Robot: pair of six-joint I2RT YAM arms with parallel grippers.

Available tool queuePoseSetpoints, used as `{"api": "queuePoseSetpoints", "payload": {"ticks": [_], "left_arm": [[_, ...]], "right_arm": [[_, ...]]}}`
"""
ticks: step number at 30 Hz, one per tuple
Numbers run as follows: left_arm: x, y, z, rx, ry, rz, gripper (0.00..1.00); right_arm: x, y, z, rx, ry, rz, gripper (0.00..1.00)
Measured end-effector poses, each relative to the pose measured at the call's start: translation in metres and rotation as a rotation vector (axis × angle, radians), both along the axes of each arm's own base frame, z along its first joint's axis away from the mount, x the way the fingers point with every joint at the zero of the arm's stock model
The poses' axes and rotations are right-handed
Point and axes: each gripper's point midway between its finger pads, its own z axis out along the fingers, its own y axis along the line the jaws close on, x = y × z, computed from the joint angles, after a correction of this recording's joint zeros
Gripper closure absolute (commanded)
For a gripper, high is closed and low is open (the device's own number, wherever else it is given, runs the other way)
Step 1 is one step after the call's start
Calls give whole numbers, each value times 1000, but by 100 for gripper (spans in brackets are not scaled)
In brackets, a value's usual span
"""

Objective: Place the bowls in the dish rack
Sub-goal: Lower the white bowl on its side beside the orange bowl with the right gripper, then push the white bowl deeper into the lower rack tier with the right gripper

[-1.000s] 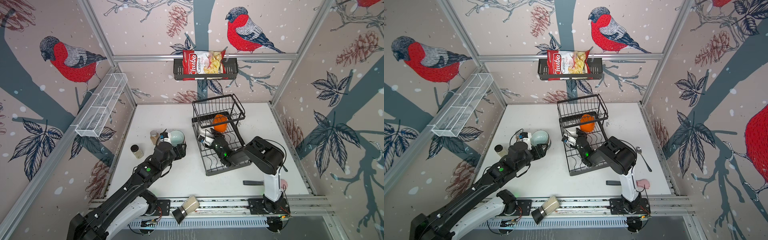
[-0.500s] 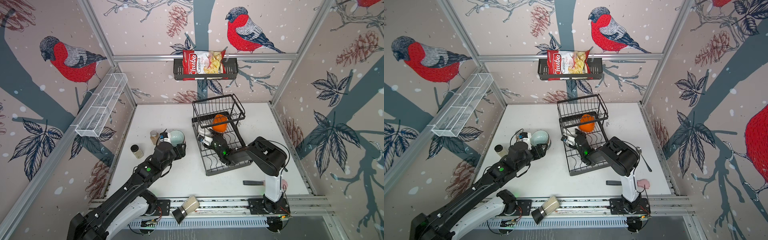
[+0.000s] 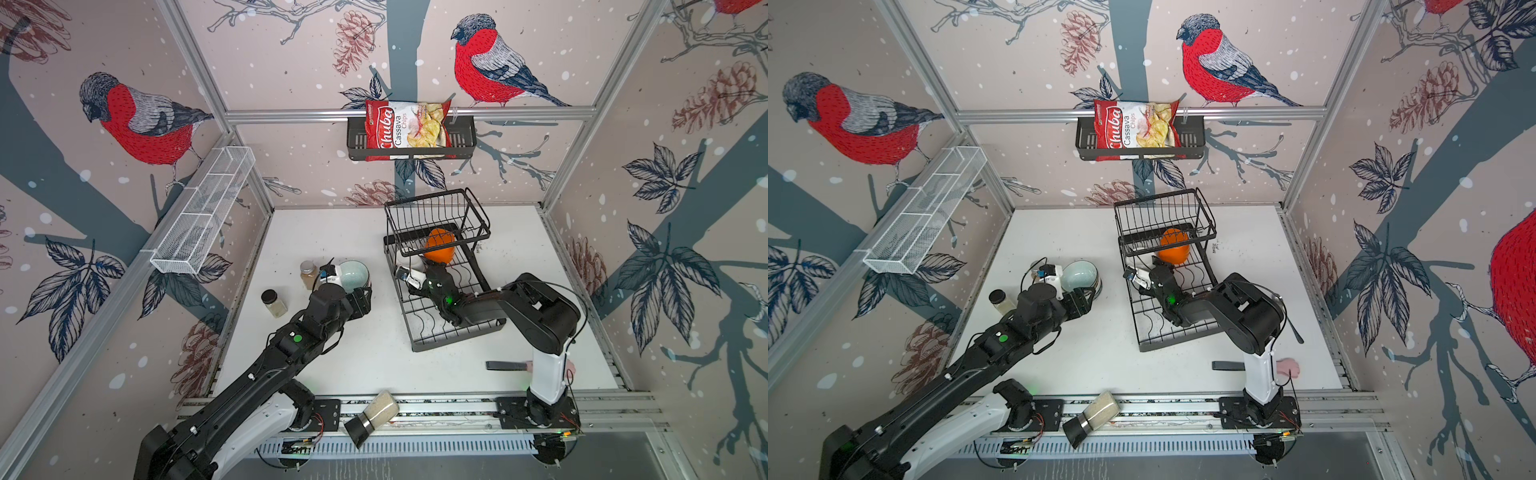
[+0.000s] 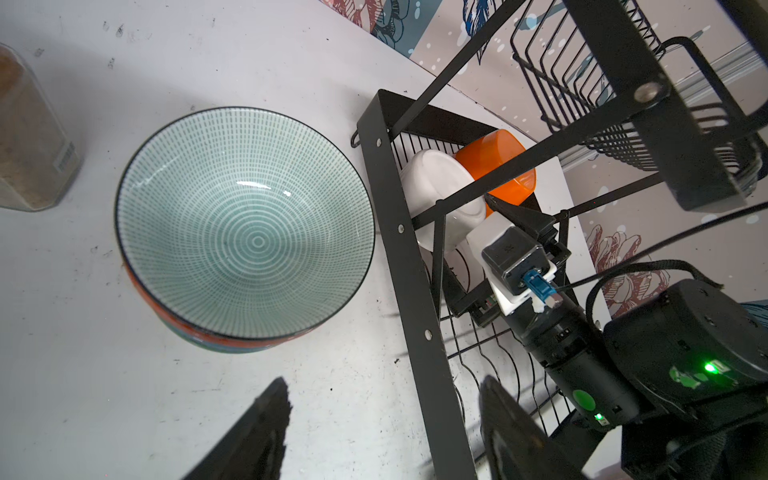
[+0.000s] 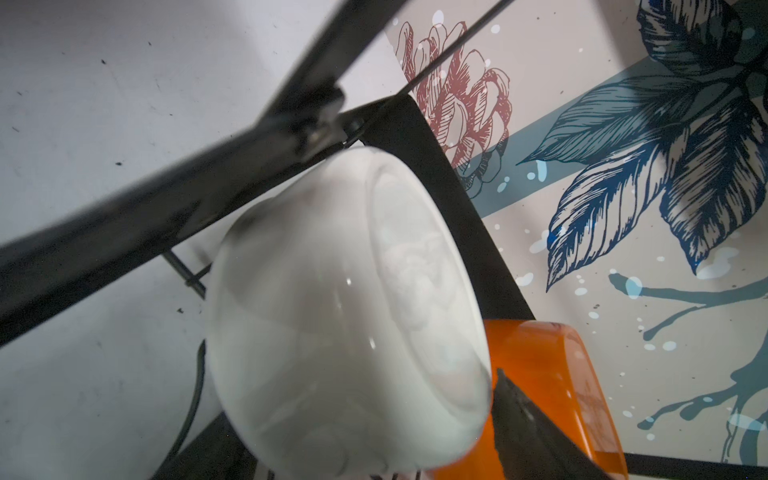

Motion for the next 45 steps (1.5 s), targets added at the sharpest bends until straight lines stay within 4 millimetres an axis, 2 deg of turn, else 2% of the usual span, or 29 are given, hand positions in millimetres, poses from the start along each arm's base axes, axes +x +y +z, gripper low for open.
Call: {"api": "queuePoseSetpoints", "payload": {"ticks": [1, 3, 18, 25, 45], "left_arm": [[0, 0, 0, 0, 0, 0, 28], [0, 0, 0, 6, -1, -3, 28], [-1, 1, -2, 11, 4, -3, 28], [-1, 1, -3, 13, 7, -2, 28], [-4, 3, -4, 10, 3, -3, 28]], "right_arm": [[0, 0, 0, -2, 4, 2, 14], [-1, -1, 0, -6, 17, 6, 0], [-3, -4, 3, -3, 51, 12, 0], [-3, -7, 2, 16, 71, -5, 5], [30, 2, 8, 70, -23, -132, 5]]}}
